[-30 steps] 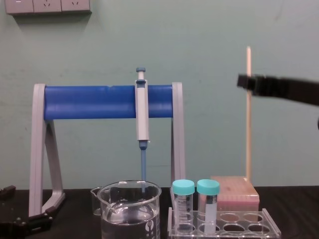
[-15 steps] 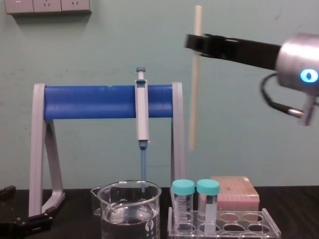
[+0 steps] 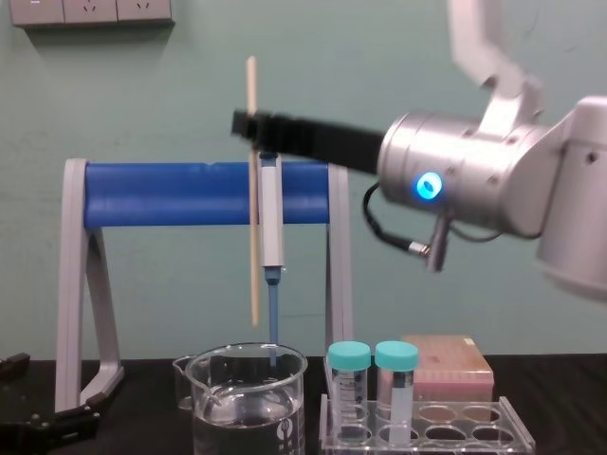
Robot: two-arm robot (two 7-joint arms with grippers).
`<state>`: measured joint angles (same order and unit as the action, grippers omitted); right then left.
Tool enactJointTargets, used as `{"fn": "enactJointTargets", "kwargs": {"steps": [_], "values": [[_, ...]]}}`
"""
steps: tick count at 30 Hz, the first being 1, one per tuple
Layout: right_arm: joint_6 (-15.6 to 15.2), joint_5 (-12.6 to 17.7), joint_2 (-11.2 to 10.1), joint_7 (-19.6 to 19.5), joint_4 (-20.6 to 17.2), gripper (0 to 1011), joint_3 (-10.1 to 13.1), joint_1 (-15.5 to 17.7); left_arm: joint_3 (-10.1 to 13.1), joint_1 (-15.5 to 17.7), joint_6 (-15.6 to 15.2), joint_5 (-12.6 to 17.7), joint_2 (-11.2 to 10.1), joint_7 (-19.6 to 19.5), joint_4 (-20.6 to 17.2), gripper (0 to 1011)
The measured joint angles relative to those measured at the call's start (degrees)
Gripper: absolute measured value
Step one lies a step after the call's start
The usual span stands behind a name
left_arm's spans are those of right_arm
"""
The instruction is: Hold the thermometer with one hand and immerse one end into the beaker, then reinsert it into the test tube rack.
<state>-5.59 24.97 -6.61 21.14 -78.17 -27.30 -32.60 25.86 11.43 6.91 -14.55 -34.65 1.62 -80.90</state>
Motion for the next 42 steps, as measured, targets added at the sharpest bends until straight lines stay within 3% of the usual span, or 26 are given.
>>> {"fn": "enactJointTargets", "kwargs": {"steps": [13, 42], "values": [[1.84, -2.87, 2.52, 0.02, 8.35, 54, -2.5, -1.97, 0.0, 0.0, 0.0, 0.0, 0.0, 0.0, 0.0, 1004], [1.92, -5.79, 3.34, -0.16, 9.3, 54, -2.18, 0.06, 0.0, 0.0, 0.0, 0.0, 0.0, 0.0, 0.0, 1004]]}}
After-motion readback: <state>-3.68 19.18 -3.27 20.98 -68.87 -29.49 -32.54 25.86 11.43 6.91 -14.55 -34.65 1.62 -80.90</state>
